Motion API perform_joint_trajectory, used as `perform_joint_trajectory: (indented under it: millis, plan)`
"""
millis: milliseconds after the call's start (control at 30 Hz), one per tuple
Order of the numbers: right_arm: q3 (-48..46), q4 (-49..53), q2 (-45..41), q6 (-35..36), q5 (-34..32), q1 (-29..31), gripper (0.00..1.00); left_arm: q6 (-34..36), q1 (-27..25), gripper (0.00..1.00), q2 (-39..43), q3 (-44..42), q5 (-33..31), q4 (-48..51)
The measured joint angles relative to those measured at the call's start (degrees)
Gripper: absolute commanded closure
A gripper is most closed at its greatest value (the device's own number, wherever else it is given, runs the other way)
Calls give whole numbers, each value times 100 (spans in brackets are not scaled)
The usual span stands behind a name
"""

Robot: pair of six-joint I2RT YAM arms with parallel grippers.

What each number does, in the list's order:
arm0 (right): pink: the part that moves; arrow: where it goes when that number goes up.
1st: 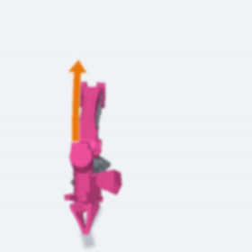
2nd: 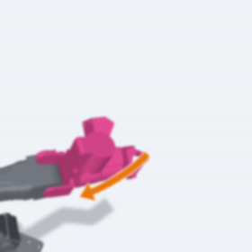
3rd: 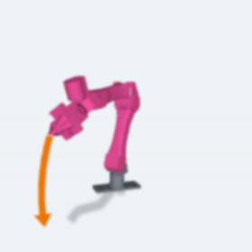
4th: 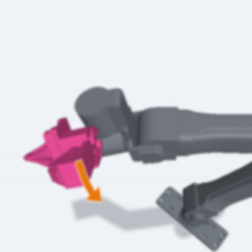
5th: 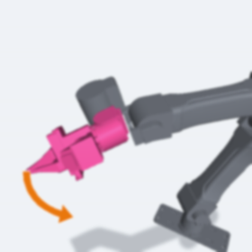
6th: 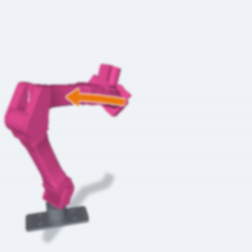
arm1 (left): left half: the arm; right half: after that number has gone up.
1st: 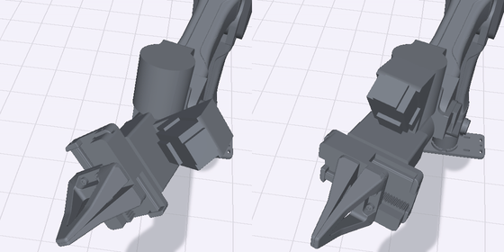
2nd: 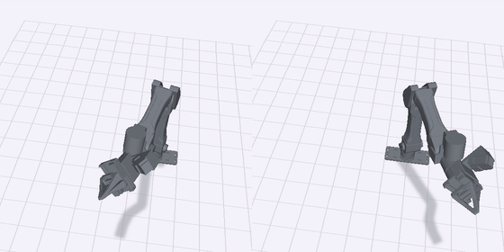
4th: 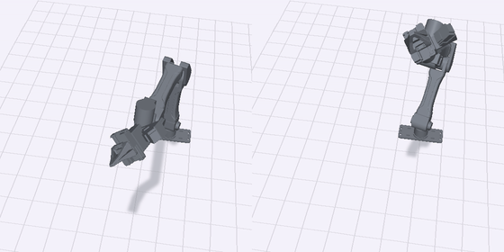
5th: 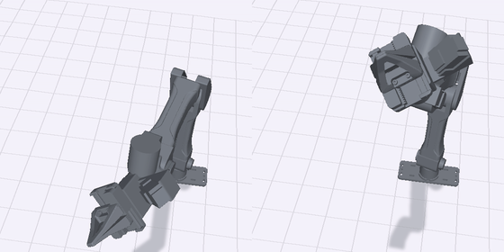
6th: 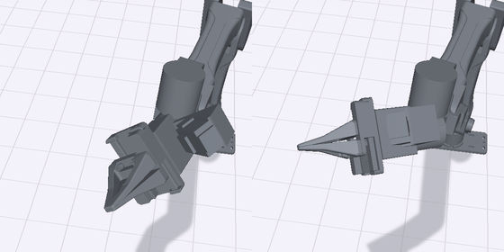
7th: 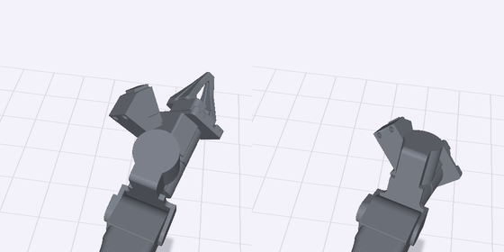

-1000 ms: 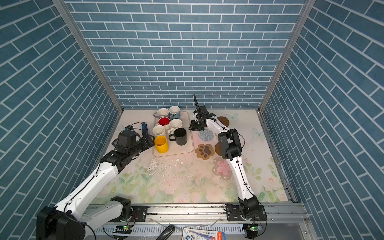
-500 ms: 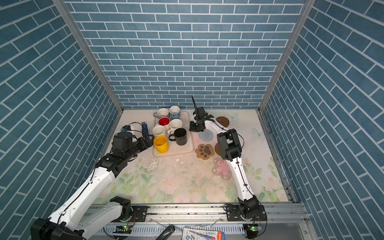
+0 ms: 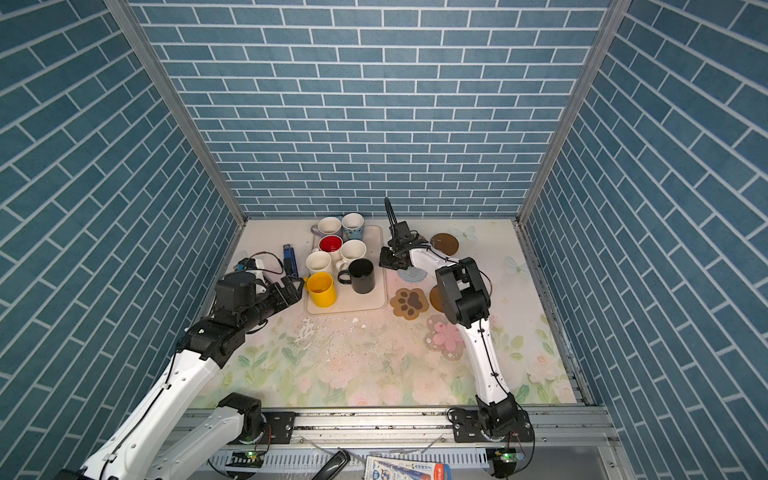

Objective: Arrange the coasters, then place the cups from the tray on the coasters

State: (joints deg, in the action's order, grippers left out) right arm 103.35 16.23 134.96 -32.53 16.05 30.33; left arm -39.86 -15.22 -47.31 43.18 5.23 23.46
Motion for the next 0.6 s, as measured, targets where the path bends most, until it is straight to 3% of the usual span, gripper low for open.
perform_joint_trajectory:
  millis: [600]
  plan:
    - [-1392, -254, -927, -470, -675, 291, 100, -2, 0, 6, 691, -186, -24, 726]
